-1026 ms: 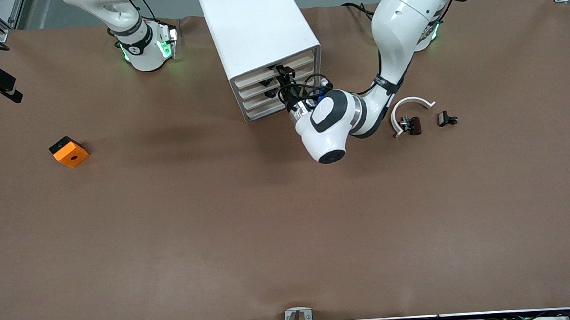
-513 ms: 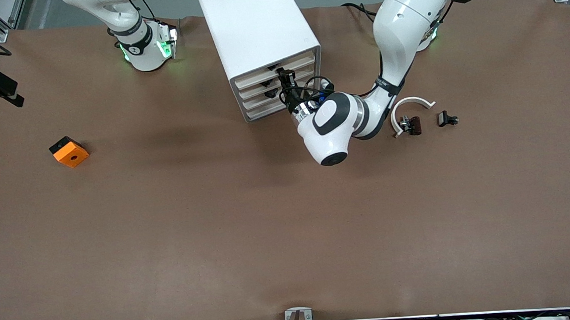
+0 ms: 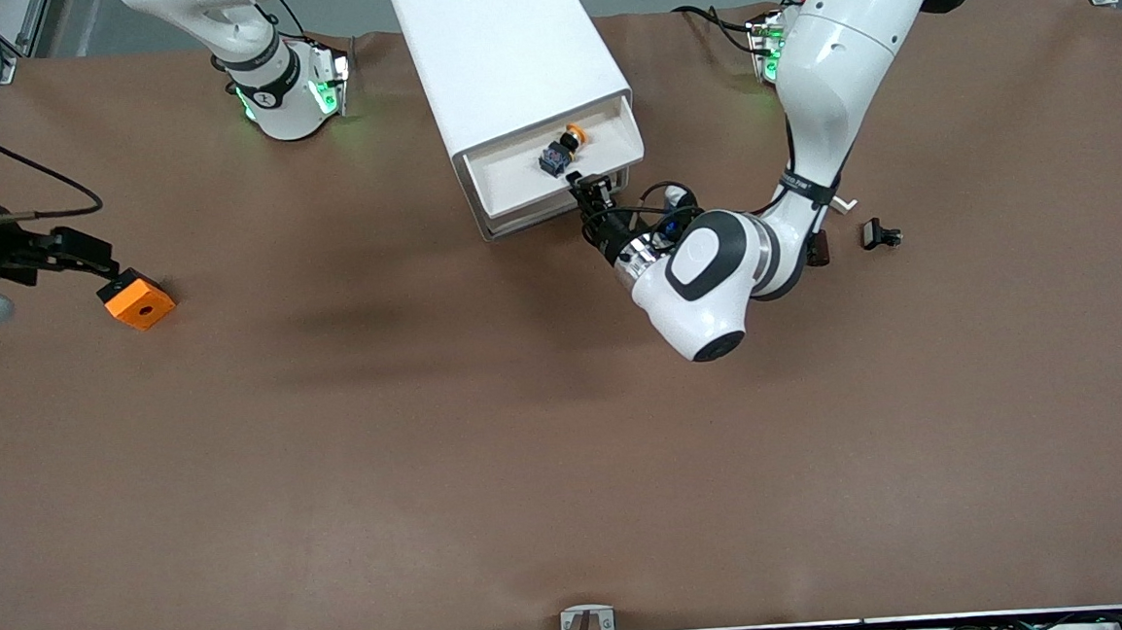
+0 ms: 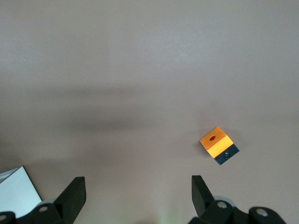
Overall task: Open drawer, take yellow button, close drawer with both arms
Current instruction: 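Release the drawer with the left gripper while the right gripper reaches in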
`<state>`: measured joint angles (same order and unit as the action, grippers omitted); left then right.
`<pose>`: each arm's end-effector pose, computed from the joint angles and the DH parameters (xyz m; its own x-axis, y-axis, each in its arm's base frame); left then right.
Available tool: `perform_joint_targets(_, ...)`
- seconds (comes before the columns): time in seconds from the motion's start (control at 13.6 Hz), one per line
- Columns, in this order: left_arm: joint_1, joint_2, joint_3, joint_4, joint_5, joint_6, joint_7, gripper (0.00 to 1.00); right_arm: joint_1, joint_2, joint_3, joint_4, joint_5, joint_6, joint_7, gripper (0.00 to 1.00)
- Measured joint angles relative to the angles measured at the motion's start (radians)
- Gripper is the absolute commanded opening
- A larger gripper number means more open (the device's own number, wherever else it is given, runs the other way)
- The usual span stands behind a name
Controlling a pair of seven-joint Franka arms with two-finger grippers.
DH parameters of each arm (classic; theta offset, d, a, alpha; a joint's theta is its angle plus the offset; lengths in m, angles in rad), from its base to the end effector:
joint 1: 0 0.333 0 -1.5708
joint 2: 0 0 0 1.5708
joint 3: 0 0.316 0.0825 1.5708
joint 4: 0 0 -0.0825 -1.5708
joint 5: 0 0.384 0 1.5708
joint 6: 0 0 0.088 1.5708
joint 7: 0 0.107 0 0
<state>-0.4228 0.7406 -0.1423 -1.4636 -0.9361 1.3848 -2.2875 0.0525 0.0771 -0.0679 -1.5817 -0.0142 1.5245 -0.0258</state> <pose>0.5035 -0.4150 0.2652 -0.4520 0.8858 -0.1053 0.3014 0.0406 -0.9526 0.5691 -0.0090 0.5724 0.9909 0.0094 -0.1342 0.0116 -0.9998 0.0159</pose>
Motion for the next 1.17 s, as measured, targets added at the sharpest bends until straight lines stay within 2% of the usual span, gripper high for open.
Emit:
perform_joint_targets(0.15,-0.001,0.001,0.023,0.023,0.000,0.003,0.000,0.04,0.017,0.008,0.001,0.003,0.000,-0.004,0.002,1.00)
perform_joint_targets(0.22,0.000,0.001,0.033,0.032,0.000,0.004,0.000,0.14,0.028,0.008,0.001,0.005,0.004,-0.006,0.022,1.00)
perform_joint_targets(0.29,0.000,0.002,0.040,0.038,0.000,0.004,0.000,0.54,0.039,0.008,0.002,0.007,0.025,-0.010,0.089,1.00)
perform_joint_targets(0.37,0.000,0.003,0.042,0.044,0.000,0.005,0.000,1.00,0.052,0.008,0.003,0.008,0.071,-0.023,0.202,1.00)
perform_joint_targets(0.51,0.001,0.004,0.044,0.070,0.000,0.016,0.008,1.00,0.107,0.008,0.007,0.009,0.124,-0.054,0.420,1.00)
perform_joint_targets(0.66,0.003,0.004,0.049,0.111,0.000,0.017,0.008,1.00,0.196,0.009,0.010,0.003,0.128,-0.057,0.544,1.00)
perform_joint_targets(0.95,0.008,0.004,0.119,0.196,0.002,0.017,0.015,1.00,0.390,0.010,0.013,-0.003,0.128,-0.004,0.881,1.00)
perform_joint_targets(1.17,0.009,0.003,0.174,0.249,0.059,0.017,0.063,1.00,0.550,0.010,0.015,-0.002,0.129,0.056,1.134,1.00)
